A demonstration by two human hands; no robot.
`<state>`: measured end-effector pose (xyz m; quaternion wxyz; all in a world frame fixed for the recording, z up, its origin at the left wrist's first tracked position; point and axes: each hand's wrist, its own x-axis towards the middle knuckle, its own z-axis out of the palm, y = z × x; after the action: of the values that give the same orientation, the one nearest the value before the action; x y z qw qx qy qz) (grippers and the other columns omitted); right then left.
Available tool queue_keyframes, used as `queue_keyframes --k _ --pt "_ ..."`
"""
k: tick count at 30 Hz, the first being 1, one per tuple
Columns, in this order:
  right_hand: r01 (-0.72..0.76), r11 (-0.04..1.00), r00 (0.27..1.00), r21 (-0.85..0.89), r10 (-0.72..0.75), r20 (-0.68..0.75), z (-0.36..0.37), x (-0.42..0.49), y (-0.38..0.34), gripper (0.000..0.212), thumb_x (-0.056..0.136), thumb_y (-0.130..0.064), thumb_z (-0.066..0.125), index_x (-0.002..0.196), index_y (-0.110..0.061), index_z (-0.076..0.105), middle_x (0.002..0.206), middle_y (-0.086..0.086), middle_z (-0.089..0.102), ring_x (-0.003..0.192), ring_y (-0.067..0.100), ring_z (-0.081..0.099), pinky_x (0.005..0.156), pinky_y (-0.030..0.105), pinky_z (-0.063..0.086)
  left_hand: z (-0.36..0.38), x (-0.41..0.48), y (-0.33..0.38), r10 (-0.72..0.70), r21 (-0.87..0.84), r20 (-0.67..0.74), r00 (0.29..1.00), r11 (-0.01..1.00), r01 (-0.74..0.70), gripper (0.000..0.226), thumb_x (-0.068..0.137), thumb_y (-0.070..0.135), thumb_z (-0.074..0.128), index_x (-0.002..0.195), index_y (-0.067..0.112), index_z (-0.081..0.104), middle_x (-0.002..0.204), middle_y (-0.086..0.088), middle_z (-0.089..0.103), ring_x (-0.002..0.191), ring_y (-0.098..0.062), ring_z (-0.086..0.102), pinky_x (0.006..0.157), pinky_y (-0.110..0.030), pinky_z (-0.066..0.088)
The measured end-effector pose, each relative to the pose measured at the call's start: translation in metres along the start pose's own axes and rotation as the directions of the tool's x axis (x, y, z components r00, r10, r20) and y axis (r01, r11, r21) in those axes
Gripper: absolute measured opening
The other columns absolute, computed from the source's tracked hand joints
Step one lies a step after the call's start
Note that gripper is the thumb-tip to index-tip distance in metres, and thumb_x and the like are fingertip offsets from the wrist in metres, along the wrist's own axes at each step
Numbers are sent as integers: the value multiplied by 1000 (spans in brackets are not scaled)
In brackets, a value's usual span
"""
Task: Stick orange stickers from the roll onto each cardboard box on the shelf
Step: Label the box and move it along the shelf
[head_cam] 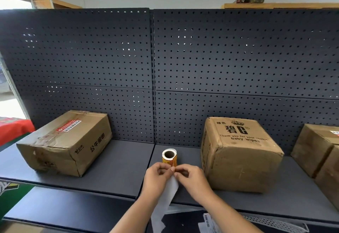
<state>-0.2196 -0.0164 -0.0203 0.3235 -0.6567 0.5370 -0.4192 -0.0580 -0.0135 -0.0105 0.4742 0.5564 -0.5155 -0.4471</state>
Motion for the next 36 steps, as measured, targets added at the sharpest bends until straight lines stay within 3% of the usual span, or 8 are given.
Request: queue_keyframes --k 5,7,12,16,19,26,36 --pt "16 1000 997 14 -17 75 -2 3 3 17 95 -20 74 106 -32 78 102 -12 78 100 0 70 90 18 55 1 0 -2 -71 -87 -2 997 994 70 9 93 13 76 102 13 73 88 -3 80 90 -15 76 79 -24 58" --pt "4 1000 997 -22 -3 75 0 5 6 16 94 -22 75 108 -29 79 105 -10 75 101 0 68 91 19 55 -1 0 -5 -90 -94 -20 996 992 87 11 94 11 75 104 15 72 88 -3 80 89 -14 76 77 -23 57" --pt "16 999 999 -50 -14 39 7 9 9 13 94 -19 73 107 -22 77 105 -8 70 99 2 66 92 22 54 -2 0 -8 -40 -50 -40 998 998 38 15 94 6 72 106 15 69 89 -4 78 85 -10 74 70 -15 53" --pt "40 999 999 -18 -39 36 10 13 8 12 97 -24 70 108 -25 76 102 -11 75 99 1 68 90 24 55 1 0 -8 18 -8 -14 1000 1000 -18 14 95 6 71 104 16 70 94 -3 76 93 -15 73 78 -20 57" --pt "32 999 998 -17 -32 48 8 15 6 12 98 -21 68 106 -25 77 99 -11 76 97 0 69 88 23 55 1 1 -8 31 35 -7 1000 999 -30 18 96 5 69 107 18 68 100 -2 75 94 -10 71 84 -22 58" --pt "18 999 1000 -29 -18 3 9 18 6 11 97 -17 68 101 -23 77 94 -10 76 92 0 68 83 22 55 5 7 -5 42 54 -18 999 998 -41 19 95 0 69 109 14 67 102 -5 74 94 -10 71 78 -15 55" --pt "74 988 996 -136 -80 -38 6 16 8 11 99 -21 67 106 -22 76 99 -11 69 94 1 64 79 15 51 11 3 0 118 168 -20 993 979 -113 24 98 5 65 108 28 65 101 7 72 92 3 67 79 -11 52"
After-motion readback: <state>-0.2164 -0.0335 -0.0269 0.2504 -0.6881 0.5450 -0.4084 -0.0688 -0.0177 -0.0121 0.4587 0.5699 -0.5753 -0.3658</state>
